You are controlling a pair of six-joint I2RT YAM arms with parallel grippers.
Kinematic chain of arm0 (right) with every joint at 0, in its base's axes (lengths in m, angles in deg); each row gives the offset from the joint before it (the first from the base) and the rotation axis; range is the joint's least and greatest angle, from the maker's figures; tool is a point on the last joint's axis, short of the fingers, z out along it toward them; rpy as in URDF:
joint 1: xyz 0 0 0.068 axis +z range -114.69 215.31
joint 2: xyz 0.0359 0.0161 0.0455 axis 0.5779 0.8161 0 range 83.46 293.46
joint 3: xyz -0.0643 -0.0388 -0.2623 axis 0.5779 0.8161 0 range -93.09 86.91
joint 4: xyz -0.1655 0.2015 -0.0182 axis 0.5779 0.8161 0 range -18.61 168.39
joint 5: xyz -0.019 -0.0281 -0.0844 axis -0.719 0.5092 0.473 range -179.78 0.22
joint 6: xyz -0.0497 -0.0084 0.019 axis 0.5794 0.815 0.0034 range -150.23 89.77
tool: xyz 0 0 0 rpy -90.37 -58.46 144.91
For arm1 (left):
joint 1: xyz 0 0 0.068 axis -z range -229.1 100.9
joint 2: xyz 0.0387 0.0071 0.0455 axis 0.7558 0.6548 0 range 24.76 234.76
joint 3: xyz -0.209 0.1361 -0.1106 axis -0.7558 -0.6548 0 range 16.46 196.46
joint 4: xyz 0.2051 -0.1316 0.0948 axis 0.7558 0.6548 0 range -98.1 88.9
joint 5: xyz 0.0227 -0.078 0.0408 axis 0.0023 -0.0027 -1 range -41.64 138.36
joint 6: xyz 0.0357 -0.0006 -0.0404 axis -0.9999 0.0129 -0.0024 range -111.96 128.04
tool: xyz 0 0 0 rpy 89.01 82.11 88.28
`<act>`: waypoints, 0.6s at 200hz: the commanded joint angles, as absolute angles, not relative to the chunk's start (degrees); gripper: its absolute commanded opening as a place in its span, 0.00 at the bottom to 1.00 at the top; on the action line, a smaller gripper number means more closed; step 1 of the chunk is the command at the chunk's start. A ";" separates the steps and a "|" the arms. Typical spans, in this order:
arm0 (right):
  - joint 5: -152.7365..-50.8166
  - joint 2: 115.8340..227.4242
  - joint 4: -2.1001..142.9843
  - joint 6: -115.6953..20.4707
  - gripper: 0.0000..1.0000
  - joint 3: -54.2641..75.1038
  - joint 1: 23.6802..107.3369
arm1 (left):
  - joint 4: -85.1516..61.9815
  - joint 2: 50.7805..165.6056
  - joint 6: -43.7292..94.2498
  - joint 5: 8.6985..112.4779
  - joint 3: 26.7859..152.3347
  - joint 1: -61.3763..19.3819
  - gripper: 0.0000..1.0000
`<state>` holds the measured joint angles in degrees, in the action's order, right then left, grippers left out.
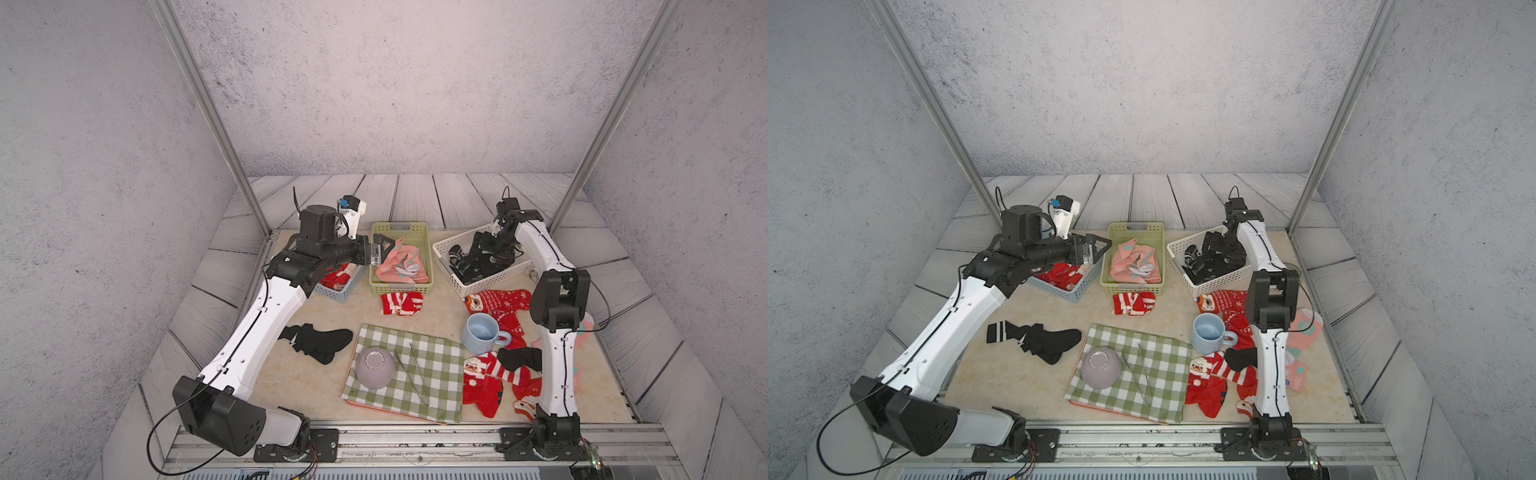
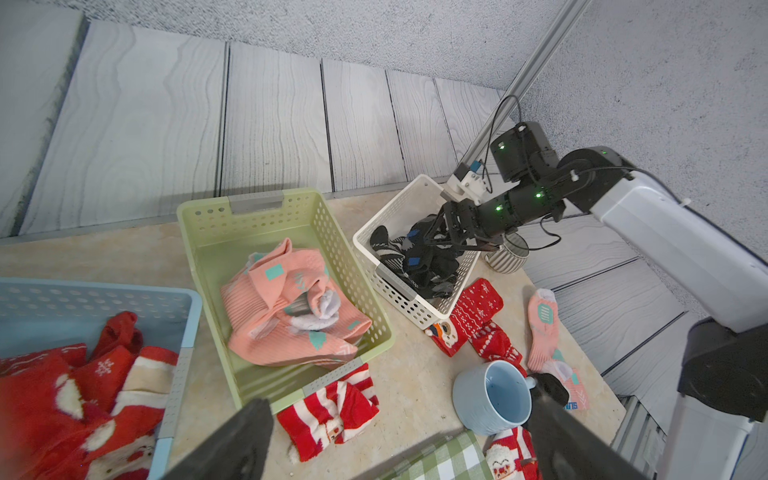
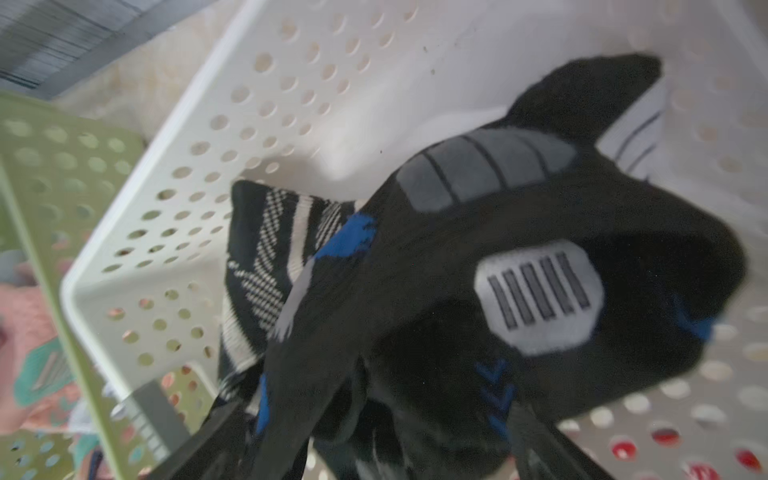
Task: Sort the socks into the basket by color
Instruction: Place the sock in the bin.
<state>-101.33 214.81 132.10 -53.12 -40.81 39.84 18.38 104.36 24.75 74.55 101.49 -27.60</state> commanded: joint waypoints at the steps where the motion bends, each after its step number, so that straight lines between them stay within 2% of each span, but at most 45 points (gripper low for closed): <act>1: -100.88 208.82 134.24 -54.22 0.99 -38.29 39.72 | 16.49 105.49 25.24 75.72 103.35 -27.92 1.00; 32: -101.14 205.62 137.75 -52.92 0.99 -37.79 39.92 | 15.84 106.54 25.88 76.82 103.89 -27.91 1.00; 120: -96.32 182.19 132.50 -52.96 0.99 -7.23 38.70 | 19.02 111.23 21.73 74.63 107.75 -24.74 1.00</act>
